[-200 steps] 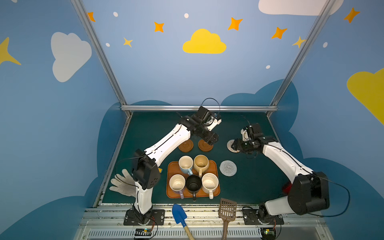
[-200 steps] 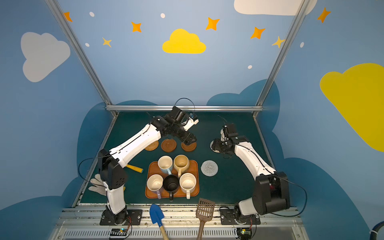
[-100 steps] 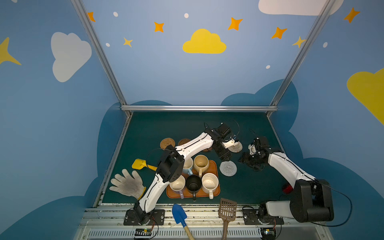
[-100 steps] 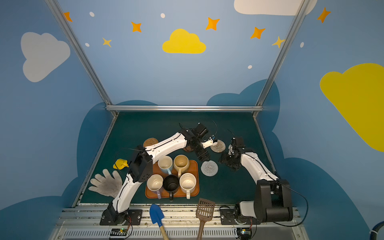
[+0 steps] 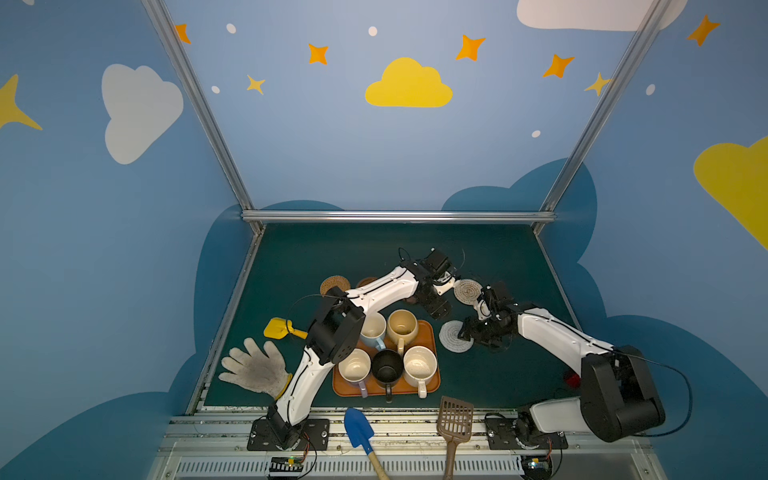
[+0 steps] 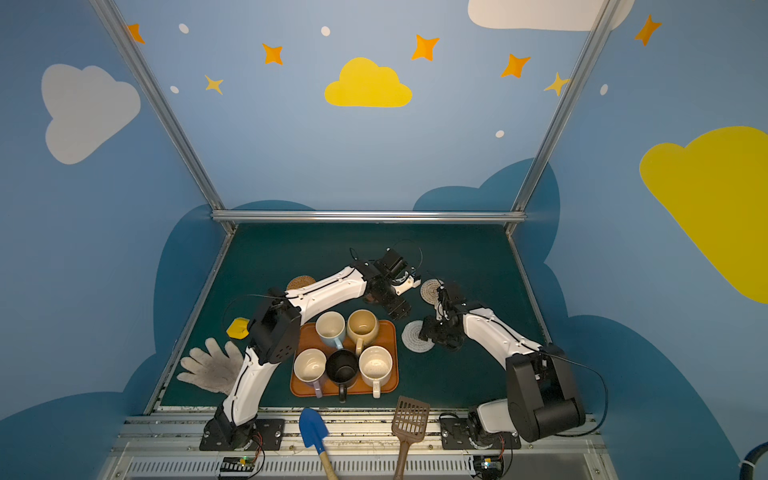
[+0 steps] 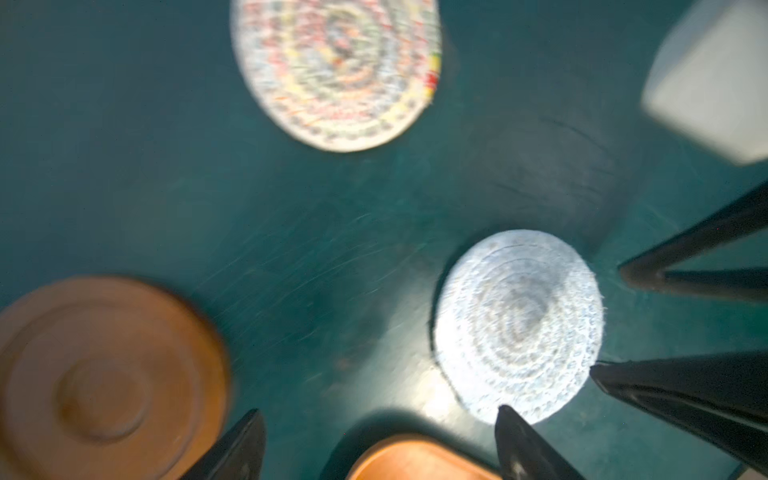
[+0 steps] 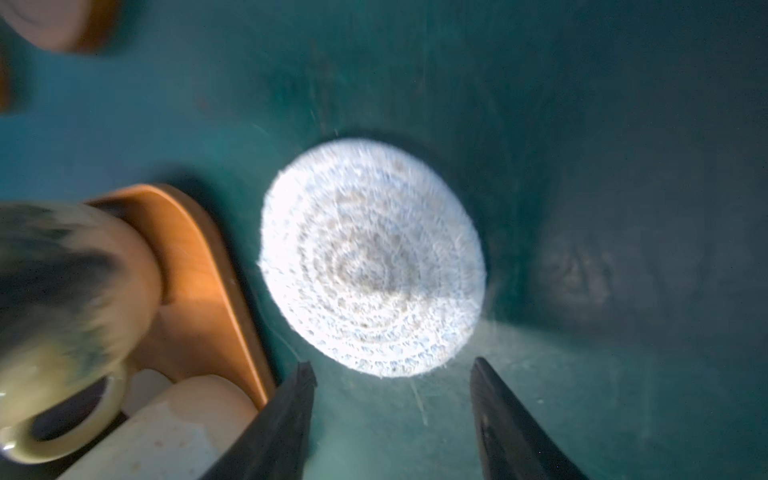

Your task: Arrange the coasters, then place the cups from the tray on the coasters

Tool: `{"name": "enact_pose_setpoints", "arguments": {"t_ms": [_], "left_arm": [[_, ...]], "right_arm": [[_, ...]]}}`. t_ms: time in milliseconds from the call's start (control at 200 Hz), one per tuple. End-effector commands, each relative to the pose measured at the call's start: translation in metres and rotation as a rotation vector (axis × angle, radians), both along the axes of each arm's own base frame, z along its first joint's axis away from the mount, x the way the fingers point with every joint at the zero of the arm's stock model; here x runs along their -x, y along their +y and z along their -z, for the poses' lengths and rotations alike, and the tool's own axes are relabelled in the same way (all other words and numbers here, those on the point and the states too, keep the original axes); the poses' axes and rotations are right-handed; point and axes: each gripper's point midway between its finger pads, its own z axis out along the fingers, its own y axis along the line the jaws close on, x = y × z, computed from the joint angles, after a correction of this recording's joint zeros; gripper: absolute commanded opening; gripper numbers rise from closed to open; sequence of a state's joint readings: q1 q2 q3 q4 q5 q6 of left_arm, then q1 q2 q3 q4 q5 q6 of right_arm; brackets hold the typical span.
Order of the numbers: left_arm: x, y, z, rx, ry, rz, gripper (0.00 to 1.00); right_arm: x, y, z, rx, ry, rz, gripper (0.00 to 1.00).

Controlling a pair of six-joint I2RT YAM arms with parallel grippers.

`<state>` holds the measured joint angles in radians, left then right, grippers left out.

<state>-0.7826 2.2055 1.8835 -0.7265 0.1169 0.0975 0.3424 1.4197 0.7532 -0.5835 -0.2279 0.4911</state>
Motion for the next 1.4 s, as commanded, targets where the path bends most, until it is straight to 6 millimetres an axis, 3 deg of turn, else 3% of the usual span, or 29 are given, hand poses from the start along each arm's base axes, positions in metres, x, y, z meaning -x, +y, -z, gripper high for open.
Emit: {"name": "enact_pose_setpoints", "arguments": {"t_ms": [0, 235, 310, 440, 666, 976, 1392], "left_arm": [[-0.01, -0.001, -0.026, 0.091, -0.019, -0.053, 0.86], [-0.024, 0.018, -0.047, 0.153, -0.013, -0.16, 0.87], [-0.028, 0.028, -0.055, 0.16, -0.013, -0.206, 0.87], [-0.038, 0.053, -0.066, 0.155, -0.008, -0.304, 0.87], [-0.043, 0.089, -0.084, 0.196, -0.012, -0.399, 0.87], [-0.037, 0.118, -0.105, 0.214, -0.053, -0.447, 0.88], [-0.029, 0.154, -0.112, 0.173, -0.109, -0.508, 0.88]], "right_arm": [[0.0, 0.003, 0.012, 0.04, 0.029, 0.005, 0.61], [0.014, 0.015, 0.031, 0.123, 0.099, -0.04, 0.61], [0.012, 0.011, 0.035, 0.173, 0.097, -0.037, 0.61], [-0.005, -0.003, 0.038, 0.319, 0.105, -0.065, 0.6], [-0.039, 0.005, 0.041, 0.367, 0.112, -0.111, 0.53], [-0.083, 0.007, 0.047, 0.372, 0.107, -0.097, 0.53], [-0.136, 0.008, 0.045, 0.341, 0.097, -0.077, 0.54]]}}
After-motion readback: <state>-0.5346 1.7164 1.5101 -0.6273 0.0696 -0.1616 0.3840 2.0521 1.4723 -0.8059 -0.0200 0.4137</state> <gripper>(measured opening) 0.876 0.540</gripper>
